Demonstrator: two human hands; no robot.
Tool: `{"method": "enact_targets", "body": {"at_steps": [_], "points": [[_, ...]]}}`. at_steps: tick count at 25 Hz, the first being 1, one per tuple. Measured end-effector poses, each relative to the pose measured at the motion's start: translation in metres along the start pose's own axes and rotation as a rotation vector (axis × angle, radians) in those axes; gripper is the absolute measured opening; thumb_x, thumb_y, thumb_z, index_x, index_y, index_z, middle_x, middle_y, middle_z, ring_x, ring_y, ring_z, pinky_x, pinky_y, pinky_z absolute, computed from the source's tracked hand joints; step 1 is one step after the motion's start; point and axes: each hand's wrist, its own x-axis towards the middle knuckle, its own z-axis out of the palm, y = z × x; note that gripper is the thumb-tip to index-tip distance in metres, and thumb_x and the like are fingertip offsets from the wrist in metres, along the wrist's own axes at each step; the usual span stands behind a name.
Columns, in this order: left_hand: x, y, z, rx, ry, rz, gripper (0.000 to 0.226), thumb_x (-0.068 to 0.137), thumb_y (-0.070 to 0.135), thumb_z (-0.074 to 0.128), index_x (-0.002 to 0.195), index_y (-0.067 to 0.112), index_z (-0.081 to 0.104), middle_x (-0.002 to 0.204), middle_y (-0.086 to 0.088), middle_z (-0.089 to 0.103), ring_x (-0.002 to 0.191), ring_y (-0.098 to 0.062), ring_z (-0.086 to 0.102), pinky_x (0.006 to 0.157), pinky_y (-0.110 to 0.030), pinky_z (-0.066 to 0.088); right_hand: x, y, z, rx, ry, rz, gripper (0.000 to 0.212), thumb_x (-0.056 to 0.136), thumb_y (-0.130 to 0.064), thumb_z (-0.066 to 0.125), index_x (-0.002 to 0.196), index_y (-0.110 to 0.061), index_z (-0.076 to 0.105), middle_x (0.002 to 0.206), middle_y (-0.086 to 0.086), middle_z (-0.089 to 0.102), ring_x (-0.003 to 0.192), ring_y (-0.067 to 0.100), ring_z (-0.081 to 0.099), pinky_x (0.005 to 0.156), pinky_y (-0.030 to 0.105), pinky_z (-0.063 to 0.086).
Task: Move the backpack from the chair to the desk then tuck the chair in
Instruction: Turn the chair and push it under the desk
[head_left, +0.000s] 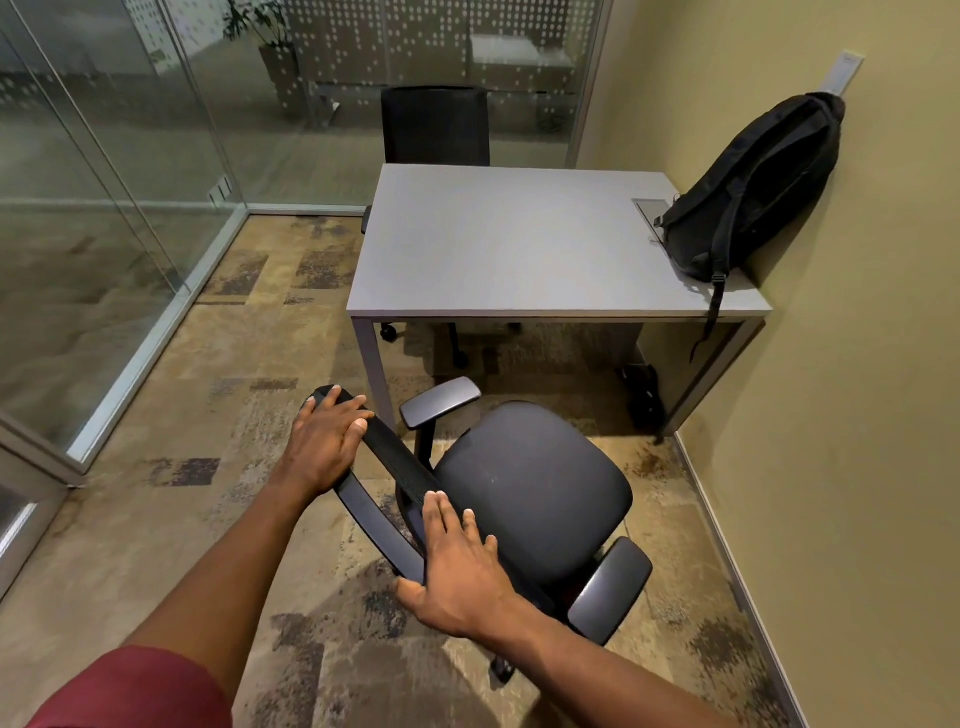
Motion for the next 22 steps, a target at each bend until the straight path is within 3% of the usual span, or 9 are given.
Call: {"method": "enact_targets", "body": {"at_steps": [5,14,16,19,22], "points": [[-0.01,0.02,0.013,0.009,0.053,-0.023,0.059,0.097,0.043,0.021,0.124,0.023,0.069,0.146,0.0,0.055,0.149,-0.023,0.027,0.121,-0.047,0.008,-0.011,0.026,-0.014,-0.065,-0.006,-0.045,0.102,0.084,-0.056,0.051,0.155,-0.021,-0.013,0.167,0.001,-0.008,0.151,0.038,0.002,0.116,0.066,0.014],[-0.012,0.089,0.038,0.12,-0.038,0.009,0.06,0.095,0.047,0.019,0.119,0.029,0.071,0.137,0.007,0.062,0.147,-0.02,0.032,0.123,-0.046,0.008,-0.029,0.096,-0.045,-0.263,0.037,-0.081,0.099,0.082,-0.056,0.047,0.156,-0.022,-0.008,0.167,0.002,0.003,0.149,0.038,0.017,0.114,0.058,0.028],[-0.018,0.106,0.045,0.101,-0.016,-0.006,0.059,0.095,0.047,0.02,0.115,0.028,0.072,0.132,0.008,0.065,0.144,-0.02,0.036,0.123,-0.048,0.01,-0.033,0.113,-0.051,-0.284,0.037,-0.053,0.1,0.082,-0.063,0.047,0.156,-0.023,-0.007,0.167,0.0,0.005,0.149,0.035,0.018,0.114,0.057,0.028],[-0.029,0.129,0.053,0.067,0.03,-0.035,0.052,0.096,0.042,0.026,0.109,0.028,0.074,0.125,0.006,0.069,0.14,-0.021,0.043,0.122,-0.047,0.013,-0.037,0.13,-0.059,-0.242,0.055,0.025,0.112,0.072,-0.094,0.024,0.157,-0.025,0.002,0.166,-0.002,0.012,0.148,0.03,0.021,0.115,0.057,0.027],[-0.035,0.145,0.06,-0.011,0.049,-0.017,0.05,0.095,0.04,0.028,0.108,0.029,0.075,0.121,0.007,0.071,0.135,-0.019,0.049,0.121,-0.042,0.017,-0.044,0.143,-0.058,-0.242,0.189,0.061,0.109,0.07,-0.093,-0.001,0.156,-0.027,0.017,0.162,-0.003,0.028,0.144,0.025,0.032,0.112,0.053,0.032]]}}
